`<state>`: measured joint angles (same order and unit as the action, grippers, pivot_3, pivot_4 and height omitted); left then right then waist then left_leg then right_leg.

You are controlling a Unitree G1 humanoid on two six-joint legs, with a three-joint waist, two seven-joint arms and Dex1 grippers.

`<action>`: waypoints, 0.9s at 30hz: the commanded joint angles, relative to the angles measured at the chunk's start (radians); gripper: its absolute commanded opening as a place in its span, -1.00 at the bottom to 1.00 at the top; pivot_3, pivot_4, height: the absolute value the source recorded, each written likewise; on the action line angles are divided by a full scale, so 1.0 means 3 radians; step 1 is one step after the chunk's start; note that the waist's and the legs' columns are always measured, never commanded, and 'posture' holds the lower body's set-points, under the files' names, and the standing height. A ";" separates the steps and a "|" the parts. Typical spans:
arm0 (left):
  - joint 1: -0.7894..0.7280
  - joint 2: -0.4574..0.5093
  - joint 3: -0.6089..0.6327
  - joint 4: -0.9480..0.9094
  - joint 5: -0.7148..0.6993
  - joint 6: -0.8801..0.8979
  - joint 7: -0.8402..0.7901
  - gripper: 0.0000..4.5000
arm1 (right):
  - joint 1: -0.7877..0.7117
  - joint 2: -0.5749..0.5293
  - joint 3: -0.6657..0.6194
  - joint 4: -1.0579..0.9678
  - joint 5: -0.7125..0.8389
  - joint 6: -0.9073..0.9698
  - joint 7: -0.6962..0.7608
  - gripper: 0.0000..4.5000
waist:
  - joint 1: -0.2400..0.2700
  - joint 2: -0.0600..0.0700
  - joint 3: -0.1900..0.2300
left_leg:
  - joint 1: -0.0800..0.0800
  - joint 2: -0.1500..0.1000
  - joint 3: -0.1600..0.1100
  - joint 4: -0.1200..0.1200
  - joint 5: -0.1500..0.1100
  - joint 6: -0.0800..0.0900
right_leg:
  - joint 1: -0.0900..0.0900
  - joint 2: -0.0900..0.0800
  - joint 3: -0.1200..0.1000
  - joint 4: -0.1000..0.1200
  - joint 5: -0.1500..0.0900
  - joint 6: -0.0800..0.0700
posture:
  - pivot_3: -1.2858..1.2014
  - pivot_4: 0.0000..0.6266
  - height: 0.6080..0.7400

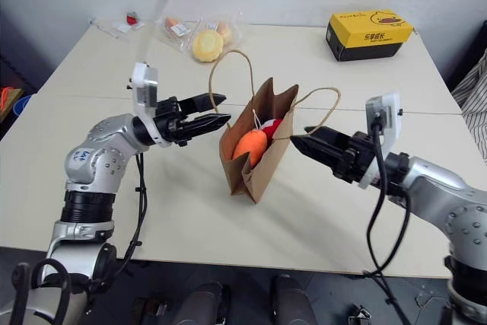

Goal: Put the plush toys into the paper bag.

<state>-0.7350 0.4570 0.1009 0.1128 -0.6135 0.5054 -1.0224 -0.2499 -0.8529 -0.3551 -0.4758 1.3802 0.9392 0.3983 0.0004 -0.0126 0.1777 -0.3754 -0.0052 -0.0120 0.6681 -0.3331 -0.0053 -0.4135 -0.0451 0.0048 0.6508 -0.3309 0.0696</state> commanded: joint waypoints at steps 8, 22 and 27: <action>0.0542 0.0342 0.0165 -0.0576 -0.0065 0.0029 -0.0008 1.00 | 0.0655 -0.0308 -0.0218 -0.0352 -0.0664 -0.0285 0.0844 0.49 | 0.0002 0.0000 0.0000 | 0.0005 0.0000 0.0000 -0.0002 0.0000 0.0000 | 0.0003 0.0000 0.0000 -0.0001 0.0000 0.0000 | 0.03 -0.52 1.00; 0.1488 0.0130 0.0155 -0.1732 -0.0256 0.0264 0.0745 1.00 | 0.0402 0.0804 0.1505 0.0028 -0.2989 -0.1887 0.0960 -0.99 | -0.0006 0.0000 -0.0001 | 0.0016 -0.0001 -0.0001 -0.0003 0.0002 -0.0004 | 0.0010 -0.0001 0.0003 -0.0014 0.0000 0.0000 | 0.03 -0.52 1.00; 0.1511 -0.0017 0.0018 -0.1830 -0.0169 0.0186 0.0919 1.00 | 0.0171 0.1074 0.1703 0.0225 -0.3239 -0.2006 0.0957 -0.99 | -0.0005 0.0000 -0.0001 | 0.0017 -0.0001 0.0000 -0.0003 0.0002 -0.0005 | 0.0010 -0.0001 0.0002 -0.0014 0.0000 0.0000 | 0.03 -0.52 1.00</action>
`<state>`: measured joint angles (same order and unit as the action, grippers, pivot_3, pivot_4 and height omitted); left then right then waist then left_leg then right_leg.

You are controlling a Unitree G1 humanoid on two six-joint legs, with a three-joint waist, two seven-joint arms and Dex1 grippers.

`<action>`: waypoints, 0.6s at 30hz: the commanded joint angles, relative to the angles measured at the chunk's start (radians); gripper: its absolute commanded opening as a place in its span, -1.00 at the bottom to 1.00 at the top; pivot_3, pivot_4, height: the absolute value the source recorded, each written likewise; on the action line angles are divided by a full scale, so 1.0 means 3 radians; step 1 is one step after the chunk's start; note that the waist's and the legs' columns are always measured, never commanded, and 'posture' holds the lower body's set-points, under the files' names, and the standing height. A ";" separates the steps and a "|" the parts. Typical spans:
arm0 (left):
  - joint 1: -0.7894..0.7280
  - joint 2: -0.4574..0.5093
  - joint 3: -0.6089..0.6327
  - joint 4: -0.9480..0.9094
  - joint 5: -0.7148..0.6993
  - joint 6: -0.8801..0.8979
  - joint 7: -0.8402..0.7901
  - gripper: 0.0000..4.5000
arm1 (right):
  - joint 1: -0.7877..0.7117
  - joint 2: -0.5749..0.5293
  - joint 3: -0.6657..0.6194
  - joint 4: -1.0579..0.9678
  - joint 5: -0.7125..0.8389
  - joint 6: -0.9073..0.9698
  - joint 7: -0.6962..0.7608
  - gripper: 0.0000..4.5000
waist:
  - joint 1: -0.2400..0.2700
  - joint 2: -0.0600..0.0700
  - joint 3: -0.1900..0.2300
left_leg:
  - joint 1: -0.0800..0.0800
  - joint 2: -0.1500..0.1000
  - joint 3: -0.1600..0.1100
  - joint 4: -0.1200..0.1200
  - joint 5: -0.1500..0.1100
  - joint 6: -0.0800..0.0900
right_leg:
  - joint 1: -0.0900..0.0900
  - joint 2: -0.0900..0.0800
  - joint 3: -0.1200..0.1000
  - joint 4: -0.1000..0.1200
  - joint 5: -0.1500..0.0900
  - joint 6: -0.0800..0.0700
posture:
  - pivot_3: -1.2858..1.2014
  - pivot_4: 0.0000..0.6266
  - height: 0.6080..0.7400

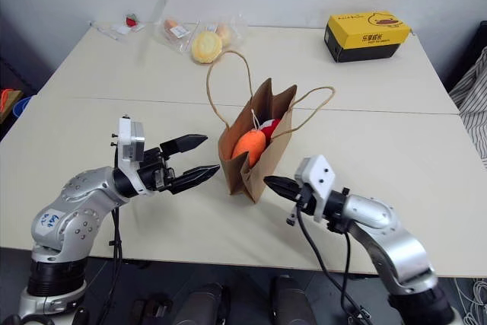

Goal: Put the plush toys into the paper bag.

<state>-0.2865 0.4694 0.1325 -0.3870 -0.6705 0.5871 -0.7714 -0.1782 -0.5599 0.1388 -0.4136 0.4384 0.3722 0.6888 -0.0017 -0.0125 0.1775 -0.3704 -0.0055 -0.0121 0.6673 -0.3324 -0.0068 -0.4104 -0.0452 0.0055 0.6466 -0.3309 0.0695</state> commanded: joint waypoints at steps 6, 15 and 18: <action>0.0063 -0.0168 -0.0194 -0.0264 0.0016 -0.0130 0.0214 1.00 | -0.0183 0.0263 0.0288 0.0116 -0.0311 -0.0206 0.0083 -0.99 | -0.0007 0.0000 0.0000 | -0.0001 -0.0001 0.0000 0.0000 0.0000 0.0000 | 0.0000 0.0000 -0.0001 0.0000 0.0000 0.0000 | 0.03 -0.52 1.00; 0.0068 -0.0196 -0.0380 -0.0228 0.0313 -0.0330 0.0350 1.00 | -0.0363 0.0476 0.0431 0.0334 -0.0544 -0.0292 0.0088 -0.99 | 0.0002 0.0000 0.0000 | 0.0001 -0.0001 0.0000 0.0000 0.0001 -0.0003 | -0.0001 0.0000 0.0000 0.0004 0.0000 0.0000 | 0.03 -0.52 1.00; 0.0082 -0.0202 -0.0447 -0.0161 0.0538 -0.0478 0.0433 1.00 | -0.0456 0.0598 0.0492 0.0398 -0.0626 -0.0283 0.0018 -0.99 | -0.0005 0.0000 0.0000 | 0.0001 -0.0002 0.0001 0.0000 0.0001 -0.0002 | -0.0001 0.0000 0.0000 0.0002 0.0000 0.0000 | 0.03 -0.52 1.00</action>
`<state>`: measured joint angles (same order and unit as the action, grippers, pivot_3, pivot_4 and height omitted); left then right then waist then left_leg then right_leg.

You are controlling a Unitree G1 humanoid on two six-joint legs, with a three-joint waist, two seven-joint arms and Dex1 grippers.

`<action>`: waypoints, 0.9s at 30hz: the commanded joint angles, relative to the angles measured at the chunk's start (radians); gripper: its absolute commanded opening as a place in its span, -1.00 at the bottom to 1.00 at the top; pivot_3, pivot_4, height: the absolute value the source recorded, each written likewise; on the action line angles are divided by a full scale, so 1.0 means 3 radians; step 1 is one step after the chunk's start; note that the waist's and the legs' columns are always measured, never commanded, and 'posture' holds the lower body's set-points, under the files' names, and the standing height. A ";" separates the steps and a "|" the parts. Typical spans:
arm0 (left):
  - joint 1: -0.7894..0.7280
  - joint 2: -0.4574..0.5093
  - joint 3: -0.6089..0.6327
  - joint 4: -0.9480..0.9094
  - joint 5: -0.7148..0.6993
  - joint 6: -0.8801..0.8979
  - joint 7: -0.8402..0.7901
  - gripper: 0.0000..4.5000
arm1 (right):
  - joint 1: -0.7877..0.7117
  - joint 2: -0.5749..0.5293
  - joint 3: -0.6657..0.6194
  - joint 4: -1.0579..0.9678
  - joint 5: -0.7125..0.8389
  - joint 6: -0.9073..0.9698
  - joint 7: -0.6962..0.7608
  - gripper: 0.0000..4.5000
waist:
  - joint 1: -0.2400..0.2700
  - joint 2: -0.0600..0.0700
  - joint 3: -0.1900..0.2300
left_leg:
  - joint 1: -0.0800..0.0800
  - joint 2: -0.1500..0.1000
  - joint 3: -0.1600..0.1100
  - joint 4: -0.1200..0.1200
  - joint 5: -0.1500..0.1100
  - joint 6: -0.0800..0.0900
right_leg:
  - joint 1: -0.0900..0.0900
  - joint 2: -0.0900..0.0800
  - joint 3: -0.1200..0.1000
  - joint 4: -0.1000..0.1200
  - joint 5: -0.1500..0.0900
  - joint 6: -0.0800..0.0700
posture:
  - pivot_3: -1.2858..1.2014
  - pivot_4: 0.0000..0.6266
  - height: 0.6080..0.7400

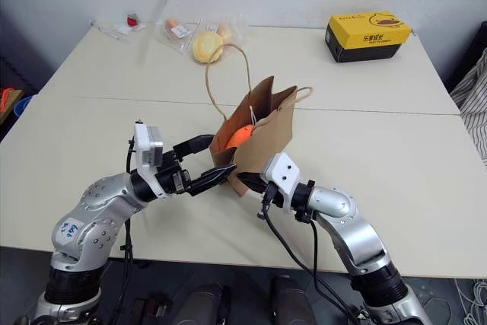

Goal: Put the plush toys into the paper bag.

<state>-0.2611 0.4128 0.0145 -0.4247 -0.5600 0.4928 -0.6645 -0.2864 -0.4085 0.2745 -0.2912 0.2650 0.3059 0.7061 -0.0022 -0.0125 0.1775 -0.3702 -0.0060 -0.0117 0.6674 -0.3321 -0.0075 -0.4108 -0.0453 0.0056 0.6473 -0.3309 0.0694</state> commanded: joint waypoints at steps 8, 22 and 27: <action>0.0127 -0.0040 -0.0001 -0.0094 0.0137 -0.0268 0.0067 1.00 | -0.0188 0.0265 0.0039 0.0121 -0.0194 -0.0041 -0.0102 -0.99 | -0.0007 0.0000 0.0000 | 0.0000 0.0000 0.0000 -0.0001 0.0001 -0.0001 | -0.0003 0.0001 0.0000 0.0004 0.0000 0.0000 | 0.03 -0.52 1.00; -0.0092 -0.0228 -0.0171 0.0479 0.0566 -0.0666 0.0154 0.42 | -0.0180 0.0295 0.0027 0.0232 -0.0223 -0.0125 -0.0014 -1.00 | -0.0003 0.0000 0.0000 | -0.0001 0.0000 0.0001 0.0000 0.0000 0.0000 | -0.0003 0.0000 0.0000 0.0005 0.0000 0.0000 | 0.03 -0.52 1.00; -0.0094 -0.0191 -0.0052 0.0461 0.0457 -0.0620 0.0095 -0.30 | -0.0112 0.0276 0.0007 0.0191 -0.0220 -0.0131 -0.0004 -1.00 | -0.0011 0.0000 0.0000 | 0.0000 0.0000 0.0001 -0.0001 0.0000 -0.0001 | -0.0005 0.0001 0.0000 0.0020 0.0000 0.0000 | 0.03 -0.52 1.00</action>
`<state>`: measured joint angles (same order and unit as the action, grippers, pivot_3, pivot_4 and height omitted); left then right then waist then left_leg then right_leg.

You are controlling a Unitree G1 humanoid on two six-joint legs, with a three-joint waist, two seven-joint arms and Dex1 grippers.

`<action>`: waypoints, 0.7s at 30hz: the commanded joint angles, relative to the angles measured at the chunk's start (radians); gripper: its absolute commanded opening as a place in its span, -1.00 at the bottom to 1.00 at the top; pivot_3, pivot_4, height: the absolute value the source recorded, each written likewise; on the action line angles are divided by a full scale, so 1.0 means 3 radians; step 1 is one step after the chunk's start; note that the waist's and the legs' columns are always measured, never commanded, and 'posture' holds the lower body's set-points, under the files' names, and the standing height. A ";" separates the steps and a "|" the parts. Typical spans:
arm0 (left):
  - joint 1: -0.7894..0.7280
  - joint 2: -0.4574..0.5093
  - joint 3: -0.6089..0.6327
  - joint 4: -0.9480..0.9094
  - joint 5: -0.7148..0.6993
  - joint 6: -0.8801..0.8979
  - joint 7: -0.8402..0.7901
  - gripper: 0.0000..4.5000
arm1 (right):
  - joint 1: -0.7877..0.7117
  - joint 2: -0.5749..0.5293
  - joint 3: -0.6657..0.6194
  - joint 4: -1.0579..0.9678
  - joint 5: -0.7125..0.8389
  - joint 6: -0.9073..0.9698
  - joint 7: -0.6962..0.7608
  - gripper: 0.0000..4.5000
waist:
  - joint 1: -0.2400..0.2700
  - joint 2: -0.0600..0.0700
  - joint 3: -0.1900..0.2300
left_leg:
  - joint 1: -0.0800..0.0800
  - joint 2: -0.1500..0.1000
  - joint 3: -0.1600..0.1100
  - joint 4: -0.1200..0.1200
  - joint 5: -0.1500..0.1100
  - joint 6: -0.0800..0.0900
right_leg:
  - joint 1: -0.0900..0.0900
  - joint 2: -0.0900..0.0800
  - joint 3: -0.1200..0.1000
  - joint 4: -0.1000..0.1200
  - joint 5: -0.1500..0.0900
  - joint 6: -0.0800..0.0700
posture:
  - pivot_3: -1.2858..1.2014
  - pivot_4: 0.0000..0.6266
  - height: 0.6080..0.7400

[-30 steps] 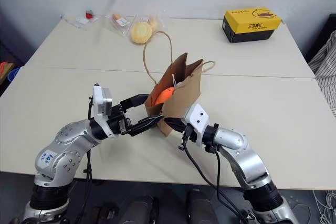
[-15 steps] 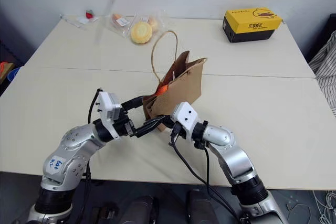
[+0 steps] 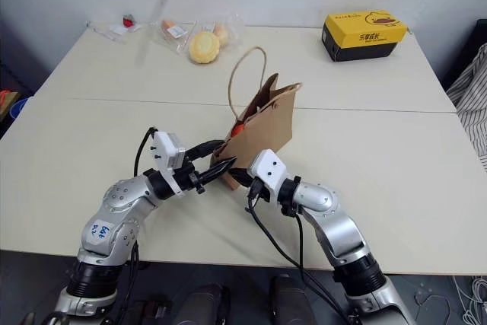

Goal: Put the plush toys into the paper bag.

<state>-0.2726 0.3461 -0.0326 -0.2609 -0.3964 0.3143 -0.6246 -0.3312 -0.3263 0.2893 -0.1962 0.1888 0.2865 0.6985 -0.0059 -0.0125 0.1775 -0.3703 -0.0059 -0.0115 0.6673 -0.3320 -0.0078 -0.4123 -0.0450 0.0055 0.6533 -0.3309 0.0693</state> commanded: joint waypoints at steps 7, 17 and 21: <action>-0.0401 0.0377 0.0255 0.0370 -0.0186 -0.0219 -0.0628 -0.98 | 0.0391 -0.0217 -0.0321 -0.0499 0.0297 0.0078 0.0130 -1.00 | 0.0014 0.0000 0.0000 | -0.0001 -0.0001 -0.0001 0.0002 0.0000 0.0000 | 0.0002 -0.0001 0.0000 -0.0001 0.0000 0.0000 | 0.03 -0.52 1.00; -0.1002 0.0709 0.0165 0.1177 -0.0641 -0.0302 -0.2421 -0.98 | 0.1919 -0.1259 -0.2171 -0.0552 0.1032 -0.0800 0.1258 -1.00 | 0.0046 -0.0001 0.0000 | 0.0001 -0.0005 0.0002 0.0002 -0.0004 0.0008 | 0.0014 0.0002 -0.0002 -0.0017 0.0001 0.0002 | 0.03 -0.52 1.00; -0.1145 0.0720 0.0177 0.1522 -0.0542 -0.0445 -0.2608 -0.98 | 0.2138 -0.1337 -0.2578 -0.0246 0.1109 -0.1044 0.1488 -1.00 | 0.0005 -0.0003 -0.0001 | 0.0014 -0.0001 0.0010 0.0003 -0.0005 0.0014 | 0.0015 0.0005 0.0006 -0.0012 0.0001 0.0002 | 0.03 -0.52 1.00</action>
<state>-0.5983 0.5556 0.0085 0.1795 -0.5675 0.2087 -1.3833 0.3043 -0.7175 -0.4405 -0.2764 0.4966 0.0125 1.1181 -0.0044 -0.0134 0.1772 -0.3651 -0.0062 -0.0078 0.6679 -0.3337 -0.0033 -0.4077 -0.0431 0.0081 0.6511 -0.3307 0.0698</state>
